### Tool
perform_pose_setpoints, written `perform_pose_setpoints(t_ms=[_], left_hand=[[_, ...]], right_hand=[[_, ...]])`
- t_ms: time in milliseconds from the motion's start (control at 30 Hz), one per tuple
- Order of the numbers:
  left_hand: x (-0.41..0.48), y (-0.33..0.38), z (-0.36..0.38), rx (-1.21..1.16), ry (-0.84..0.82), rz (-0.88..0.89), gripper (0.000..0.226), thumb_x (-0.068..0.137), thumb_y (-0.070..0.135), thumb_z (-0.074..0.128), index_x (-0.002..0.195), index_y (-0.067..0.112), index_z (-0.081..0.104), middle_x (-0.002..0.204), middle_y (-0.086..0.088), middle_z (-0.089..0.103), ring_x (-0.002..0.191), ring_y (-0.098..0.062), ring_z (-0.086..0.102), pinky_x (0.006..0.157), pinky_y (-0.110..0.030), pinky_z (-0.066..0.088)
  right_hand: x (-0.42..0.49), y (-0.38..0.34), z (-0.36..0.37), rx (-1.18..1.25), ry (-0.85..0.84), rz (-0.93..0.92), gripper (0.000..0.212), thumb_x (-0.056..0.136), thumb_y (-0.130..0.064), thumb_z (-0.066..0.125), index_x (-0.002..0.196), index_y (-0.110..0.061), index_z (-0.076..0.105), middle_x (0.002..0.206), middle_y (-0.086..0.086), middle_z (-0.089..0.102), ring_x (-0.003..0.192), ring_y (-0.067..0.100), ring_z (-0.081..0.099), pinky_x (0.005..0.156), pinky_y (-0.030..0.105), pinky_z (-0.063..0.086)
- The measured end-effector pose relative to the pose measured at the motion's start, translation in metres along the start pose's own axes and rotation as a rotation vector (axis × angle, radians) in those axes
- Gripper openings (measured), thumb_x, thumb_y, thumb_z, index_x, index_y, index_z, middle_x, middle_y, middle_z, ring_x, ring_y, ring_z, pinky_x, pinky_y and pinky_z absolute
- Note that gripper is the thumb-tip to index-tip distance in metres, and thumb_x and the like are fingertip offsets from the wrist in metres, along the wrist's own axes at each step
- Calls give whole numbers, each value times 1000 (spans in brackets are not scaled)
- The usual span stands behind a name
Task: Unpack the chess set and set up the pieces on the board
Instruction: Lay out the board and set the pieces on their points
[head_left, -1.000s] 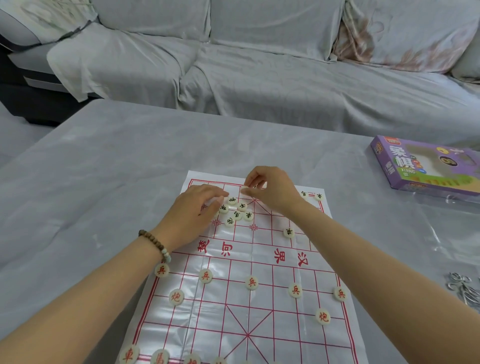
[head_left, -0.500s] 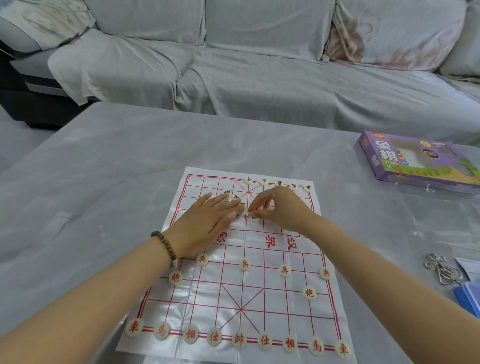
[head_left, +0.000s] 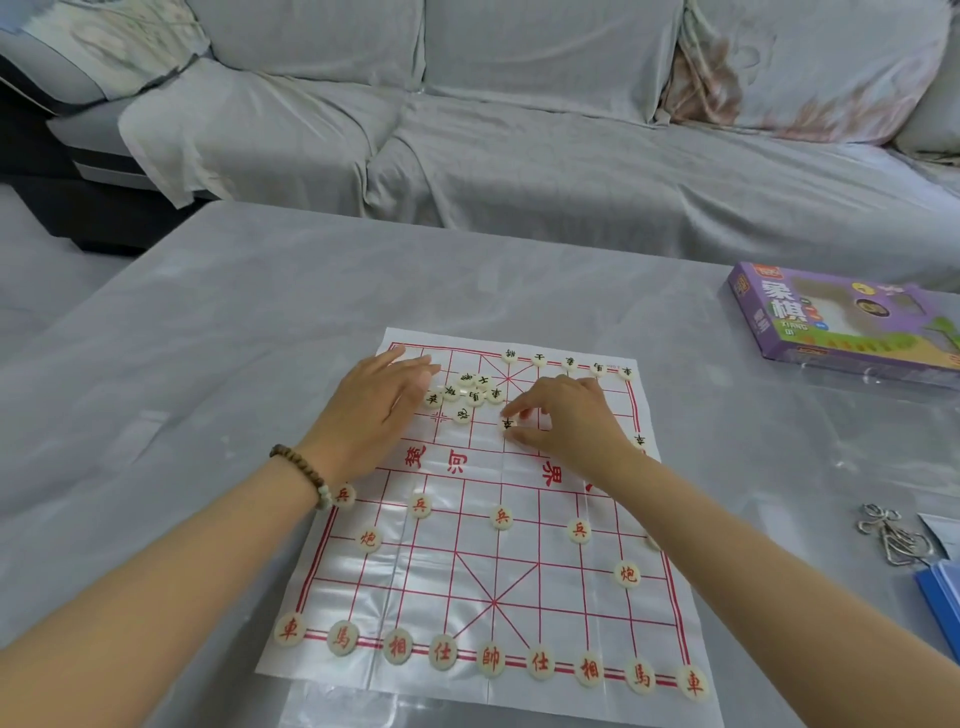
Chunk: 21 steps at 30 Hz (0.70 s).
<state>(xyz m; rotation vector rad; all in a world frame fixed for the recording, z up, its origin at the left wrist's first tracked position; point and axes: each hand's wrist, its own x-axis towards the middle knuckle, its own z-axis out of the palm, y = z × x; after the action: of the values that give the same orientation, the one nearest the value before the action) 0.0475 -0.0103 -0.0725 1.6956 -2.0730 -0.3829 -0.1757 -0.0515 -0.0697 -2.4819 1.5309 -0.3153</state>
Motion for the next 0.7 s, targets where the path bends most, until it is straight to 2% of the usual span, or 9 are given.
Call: perform_pose_setpoints(t_ms=[100, 233, 333, 400, 467, 533, 600, 700], left_hand=[[-5, -2, -2, -1, 3, -7, 49, 99, 41, 16, 136, 26, 44, 145, 12, 37, 140, -6, 16, 108, -22, 5], [-7, -2, -5, -1, -1, -9, 49, 98, 42, 18, 136, 26, 43, 144, 10, 39, 139, -8, 21, 110, -25, 9], [-5, 2, -5, 24, -21, -49, 44, 96, 43, 34, 135, 25, 43, 142, 8, 42, 133, -9, 29, 108, -27, 19], [-3, 3, -3, 93, -39, -78, 52, 90, 50, 46, 135, 25, 42, 139, 9, 43, 129, -10, 34, 106, -29, 25], [1, 4, 1, 170, -40, -91, 61, 83, 58, 53, 133, 26, 42, 129, 9, 49, 118, -11, 41, 101, -29, 32], [6, 7, 4, 168, -38, -129, 70, 75, 65, 57, 131, 26, 43, 113, 10, 54, 102, -9, 43, 94, -28, 36], [11, 11, 8, 157, -46, -156, 75, 70, 68, 60, 130, 26, 45, 109, 10, 55, 100, -9, 45, 92, -28, 38], [18, 13, 14, 145, -33, -141, 64, 74, 63, 60, 125, 24, 52, 103, 9, 57, 99, -10, 47, 88, -27, 40]], right_hand=[[2, -1, -1, 8, -18, -2, 24, 83, -41, 65, 107, -35, 66, 103, -11, 63, 98, 10, 51, 90, 26, 23], [1, -4, -3, 34, -44, 21, 34, 81, -47, 65, 111, -33, 63, 104, -11, 62, 98, 10, 51, 94, 29, 26], [2, -4, 0, 36, -44, 29, 31, 80, -49, 66, 105, -32, 65, 104, -11, 63, 95, 9, 52, 94, 29, 29], [3, -6, -1, 29, -55, 29, 29, 80, -49, 65, 103, -31, 65, 105, -10, 63, 95, 9, 52, 98, 30, 32], [5, -8, -5, 80, -43, 42, 30, 81, -47, 65, 105, -29, 65, 111, -10, 62, 97, 8, 52, 99, 33, 36], [8, -9, -9, 199, -6, 48, 30, 86, -43, 61, 111, -27, 64, 119, -10, 60, 102, 7, 52, 98, 31, 39], [12, -11, -11, 283, -45, 7, 33, 95, -40, 47, 123, -27, 57, 133, -10, 52, 120, 8, 47, 104, 25, 32], [16, -16, -8, 317, -216, -73, 45, 101, -40, 26, 141, -25, 39, 150, -11, 32, 139, 5, 24, 109, 20, 13]])
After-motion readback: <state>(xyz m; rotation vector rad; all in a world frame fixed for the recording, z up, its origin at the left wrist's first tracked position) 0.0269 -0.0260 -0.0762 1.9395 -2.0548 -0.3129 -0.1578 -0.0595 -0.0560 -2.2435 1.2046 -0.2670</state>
